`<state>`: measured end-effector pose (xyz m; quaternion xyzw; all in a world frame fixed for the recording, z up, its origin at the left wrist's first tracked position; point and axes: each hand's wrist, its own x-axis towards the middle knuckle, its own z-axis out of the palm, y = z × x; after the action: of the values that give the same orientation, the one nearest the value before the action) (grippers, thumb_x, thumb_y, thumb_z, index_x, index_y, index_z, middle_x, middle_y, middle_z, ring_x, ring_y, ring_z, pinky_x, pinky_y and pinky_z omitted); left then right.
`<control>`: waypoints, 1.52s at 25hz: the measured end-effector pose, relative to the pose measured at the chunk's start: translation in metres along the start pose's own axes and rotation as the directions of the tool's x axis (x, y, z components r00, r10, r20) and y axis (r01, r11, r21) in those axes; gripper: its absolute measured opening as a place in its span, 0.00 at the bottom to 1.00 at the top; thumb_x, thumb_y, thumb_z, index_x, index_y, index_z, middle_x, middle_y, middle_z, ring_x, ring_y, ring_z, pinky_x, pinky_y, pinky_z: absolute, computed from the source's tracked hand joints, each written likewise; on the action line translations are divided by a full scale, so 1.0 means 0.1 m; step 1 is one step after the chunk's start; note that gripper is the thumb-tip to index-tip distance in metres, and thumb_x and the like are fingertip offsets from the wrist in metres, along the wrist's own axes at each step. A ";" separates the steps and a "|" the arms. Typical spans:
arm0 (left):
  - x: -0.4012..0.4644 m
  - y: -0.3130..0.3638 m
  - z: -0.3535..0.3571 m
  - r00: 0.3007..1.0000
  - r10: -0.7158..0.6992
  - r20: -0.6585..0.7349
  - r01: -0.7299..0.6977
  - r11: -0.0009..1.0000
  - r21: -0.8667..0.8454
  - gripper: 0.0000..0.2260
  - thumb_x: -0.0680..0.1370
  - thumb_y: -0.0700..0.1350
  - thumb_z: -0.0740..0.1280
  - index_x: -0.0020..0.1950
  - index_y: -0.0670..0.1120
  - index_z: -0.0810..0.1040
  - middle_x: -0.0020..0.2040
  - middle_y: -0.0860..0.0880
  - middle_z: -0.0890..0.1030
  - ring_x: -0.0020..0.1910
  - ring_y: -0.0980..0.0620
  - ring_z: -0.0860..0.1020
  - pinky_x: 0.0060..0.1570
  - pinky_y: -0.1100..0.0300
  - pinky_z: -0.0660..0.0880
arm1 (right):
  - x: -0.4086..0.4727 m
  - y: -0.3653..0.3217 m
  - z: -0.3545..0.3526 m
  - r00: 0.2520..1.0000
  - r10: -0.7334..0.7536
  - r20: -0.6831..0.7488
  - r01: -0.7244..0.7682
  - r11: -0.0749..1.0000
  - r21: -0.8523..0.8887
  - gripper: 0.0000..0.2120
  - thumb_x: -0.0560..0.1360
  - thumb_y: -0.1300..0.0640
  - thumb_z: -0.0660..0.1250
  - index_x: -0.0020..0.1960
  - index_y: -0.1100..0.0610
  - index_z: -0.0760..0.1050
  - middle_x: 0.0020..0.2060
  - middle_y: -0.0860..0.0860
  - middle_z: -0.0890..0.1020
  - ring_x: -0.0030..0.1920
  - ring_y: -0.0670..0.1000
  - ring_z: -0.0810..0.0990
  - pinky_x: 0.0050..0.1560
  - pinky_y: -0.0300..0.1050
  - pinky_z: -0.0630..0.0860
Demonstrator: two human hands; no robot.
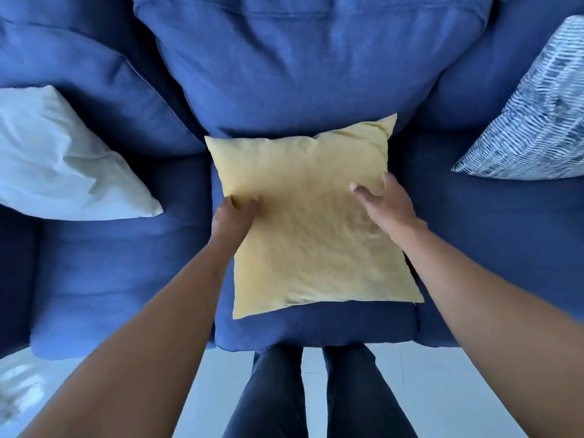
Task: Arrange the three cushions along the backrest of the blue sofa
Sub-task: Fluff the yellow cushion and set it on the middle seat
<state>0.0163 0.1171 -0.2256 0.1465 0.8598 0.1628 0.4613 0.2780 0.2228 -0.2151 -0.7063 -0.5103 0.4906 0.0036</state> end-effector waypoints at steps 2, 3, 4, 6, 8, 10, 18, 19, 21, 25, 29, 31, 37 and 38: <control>0.27 -0.09 0.06 0.997 -0.071 0.011 0.072 0.985 -0.155 0.39 0.70 0.68 0.73 0.73 0.46 0.74 0.65 0.50 0.81 0.62 0.45 0.81 0.64 0.47 0.79 | 0.28 0.03 0.04 0.995 0.098 -0.011 -0.096 0.984 0.150 0.45 0.69 0.29 0.71 0.77 0.52 0.66 0.70 0.49 0.76 0.71 0.58 0.75 0.71 0.55 0.71; 0.34 -0.14 0.07 0.993 -0.119 0.026 0.122 0.965 -0.232 0.43 0.65 0.70 0.76 0.73 0.47 0.75 0.64 0.51 0.82 0.62 0.46 0.81 0.66 0.46 0.79 | 0.35 0.06 0.06 0.988 0.152 -0.006 -0.146 0.961 0.233 0.47 0.63 0.26 0.73 0.74 0.50 0.69 0.66 0.47 0.78 0.67 0.56 0.78 0.69 0.55 0.73; 0.38 -0.19 0.08 0.983 -0.173 0.065 0.184 0.938 -0.294 0.44 0.62 0.70 0.78 0.72 0.48 0.76 0.63 0.51 0.84 0.61 0.46 0.83 0.66 0.46 0.79 | 0.40 0.09 0.09 0.978 0.205 0.023 -0.202 0.930 0.306 0.50 0.58 0.24 0.74 0.71 0.50 0.71 0.63 0.45 0.79 0.64 0.55 0.79 0.68 0.55 0.75; 0.34 -0.27 0.10 0.952 -0.225 0.207 0.289 0.881 -0.374 0.40 0.63 0.68 0.81 0.68 0.48 0.79 0.60 0.50 0.86 0.59 0.47 0.84 0.63 0.47 0.81 | 0.42 0.16 0.16 0.962 0.252 0.106 -0.273 0.878 0.394 0.52 0.53 0.24 0.78 0.69 0.52 0.74 0.61 0.47 0.82 0.60 0.54 0.81 0.66 0.55 0.77; 0.15 -0.32 0.07 0.942 -0.201 0.269 0.302 0.858 -0.416 0.32 0.68 0.63 0.81 0.65 0.47 0.80 0.58 0.51 0.86 0.56 0.48 0.84 0.56 0.50 0.81 | 0.28 0.16 0.17 0.962 0.226 0.154 -0.272 0.856 0.439 0.43 0.57 0.27 0.79 0.63 0.52 0.78 0.56 0.48 0.85 0.57 0.53 0.83 0.61 0.51 0.79; -0.08 -0.33 0.00 0.947 -0.138 0.289 0.261 0.856 -0.446 0.26 0.72 0.58 0.79 0.65 0.47 0.81 0.58 0.50 0.88 0.58 0.48 0.85 0.51 0.52 0.81 | 0.04 0.14 0.07 0.977 0.145 0.155 -0.206 0.829 0.520 0.24 0.67 0.36 0.79 0.55 0.49 0.81 0.52 0.47 0.87 0.55 0.50 0.85 0.53 0.45 0.80; -0.71 0.05 -0.66 0.943 0.275 0.189 -0.108 0.787 -0.607 0.29 0.71 0.41 0.78 0.72 0.43 0.77 0.63 0.47 0.88 0.61 0.49 0.87 0.56 0.55 0.81 | -0.68 -0.09 -0.58 0.976 -0.202 0.079 0.087 0.699 0.710 0.25 0.72 0.55 0.76 0.68 0.60 0.78 0.61 0.55 0.87 0.64 0.54 0.85 0.66 0.53 0.78; -0.68 0.13 -0.73 0.932 0.318 0.174 -0.156 0.786 -0.598 0.30 0.71 0.40 0.78 0.72 0.42 0.76 0.64 0.46 0.87 0.62 0.49 0.86 0.58 0.55 0.81 | -0.65 -0.13 -0.63 0.972 -0.228 0.062 0.118 0.696 0.708 0.22 0.74 0.58 0.75 0.66 0.60 0.79 0.60 0.56 0.87 0.64 0.55 0.85 0.66 0.54 0.78; -0.52 0.28 -0.79 0.919 0.367 0.146 -0.234 0.803 -0.549 0.30 0.72 0.37 0.79 0.73 0.42 0.76 0.65 0.45 0.86 0.64 0.46 0.85 0.61 0.52 0.81 | -0.47 -0.21 -0.67 0.972 -0.234 0.034 0.149 0.719 0.679 0.20 0.71 0.60 0.77 0.63 0.58 0.81 0.58 0.55 0.88 0.62 0.56 0.85 0.67 0.58 0.78; -0.09 0.46 -0.59 0.934 0.320 0.161 -0.249 0.903 -0.350 0.31 0.66 0.41 0.82 0.69 0.47 0.81 0.61 0.49 0.88 0.64 0.47 0.85 0.67 0.42 0.80 | -0.09 -0.25 -0.53 0.987 -0.156 0.034 0.107 0.804 0.585 0.34 0.60 0.53 0.81 0.65 0.56 0.80 0.56 0.52 0.89 0.60 0.54 0.86 0.68 0.61 0.77; -0.02 0.50 -0.44 0.953 0.253 0.169 -0.181 0.919 -0.351 0.34 0.59 0.46 0.82 0.66 0.47 0.85 0.59 0.49 0.90 0.62 0.49 0.86 0.68 0.42 0.80 | 0.00 -0.28 -0.47 0.995 -0.097 0.036 0.057 0.806 0.589 0.30 0.59 0.52 0.80 0.61 0.54 0.82 0.55 0.53 0.89 0.58 0.55 0.86 0.56 0.55 0.81; -0.04 0.49 -0.48 0.956 0.256 0.142 -0.191 0.912 -0.363 0.29 0.64 0.44 0.81 0.65 0.45 0.84 0.58 0.48 0.90 0.62 0.49 0.86 0.68 0.43 0.80 | -0.01 -0.29 -0.52 0.996 -0.085 0.029 0.050 0.795 0.605 0.23 0.62 0.53 0.79 0.56 0.50 0.82 0.55 0.52 0.89 0.58 0.55 0.87 0.59 0.58 0.80; -0.10 0.39 -0.40 0.975 0.185 0.122 -0.140 0.941 -0.308 0.34 0.66 0.43 0.84 0.71 0.47 0.80 0.61 0.51 0.87 0.63 0.51 0.83 0.65 0.53 0.79 | -0.05 -0.25 -0.37 0.998 0.018 0.058 -0.045 0.857 0.514 0.21 0.70 0.52 0.79 0.59 0.50 0.77 0.59 0.53 0.85 0.54 0.56 0.83 0.48 0.52 0.80; -0.09 0.39 -0.40 0.981 0.173 0.093 -0.138 0.944 -0.300 0.36 0.65 0.45 0.85 0.72 0.48 0.79 0.62 0.52 0.86 0.64 0.51 0.83 0.65 0.53 0.79 | -0.04 -0.24 -0.36 0.999 0.020 0.049 -0.043 0.858 0.512 0.21 0.71 0.52 0.78 0.60 0.50 0.76 0.59 0.53 0.85 0.53 0.54 0.83 0.45 0.49 0.79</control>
<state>-0.0084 0.1424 -0.1817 0.1534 0.7832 0.3150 0.5137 0.2862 0.2490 -0.1812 -0.6778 -0.3497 0.6233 0.1727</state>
